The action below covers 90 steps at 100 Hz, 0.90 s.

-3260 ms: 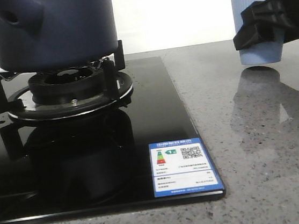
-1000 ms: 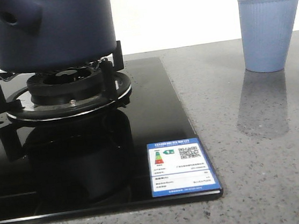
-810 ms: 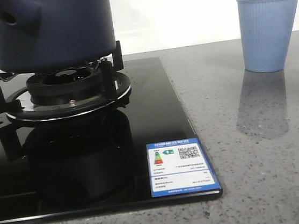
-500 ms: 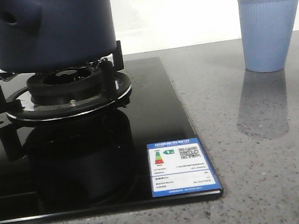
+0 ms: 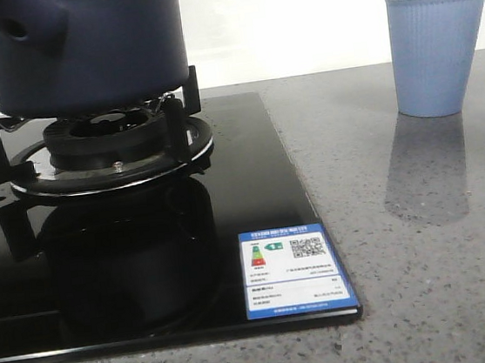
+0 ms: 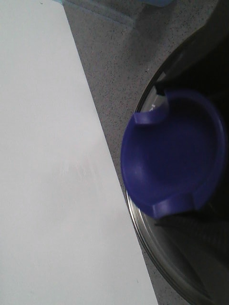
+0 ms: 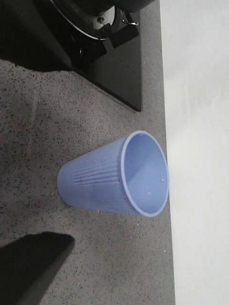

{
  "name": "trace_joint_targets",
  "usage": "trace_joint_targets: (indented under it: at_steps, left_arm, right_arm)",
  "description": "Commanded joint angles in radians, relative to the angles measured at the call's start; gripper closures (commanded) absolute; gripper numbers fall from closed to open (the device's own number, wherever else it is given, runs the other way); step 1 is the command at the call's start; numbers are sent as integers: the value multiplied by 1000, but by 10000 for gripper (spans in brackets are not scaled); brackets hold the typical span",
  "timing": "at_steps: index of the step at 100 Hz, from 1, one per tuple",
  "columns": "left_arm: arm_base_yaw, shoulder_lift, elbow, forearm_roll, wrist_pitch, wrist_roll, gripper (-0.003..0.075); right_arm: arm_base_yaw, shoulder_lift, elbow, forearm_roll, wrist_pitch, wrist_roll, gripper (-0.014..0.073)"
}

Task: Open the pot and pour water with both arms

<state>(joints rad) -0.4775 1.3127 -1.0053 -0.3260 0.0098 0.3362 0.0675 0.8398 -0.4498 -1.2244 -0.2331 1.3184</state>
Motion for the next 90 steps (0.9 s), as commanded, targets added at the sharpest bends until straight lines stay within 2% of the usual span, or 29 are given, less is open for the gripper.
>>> trace_joint_targets:
  at_steps: [1,63,70,80,90]
  left_arm:
    - [-7,-33,-40,-3,-99,0,362]
    - [-7,-16,-40,-4,-70,0,353]
    - [-7,-16,-40,-4,-70,0,298]
    - [-7,-17,-40,-4,-70,0,178]
    - [-7,-30,-40,-5,-70,0,154]
  right_arm:
    - [-6,-10,-25,5,-20,-1,-1]
    - [-6,-10,-25,5,-20,-1,-1]
    - [-6,-10,-25,5,-20,-1,-1]
    - [-6,-10,-25,5,-20,-1,-1]
    - [-6,-10,-25,5,-20,-1,-1]
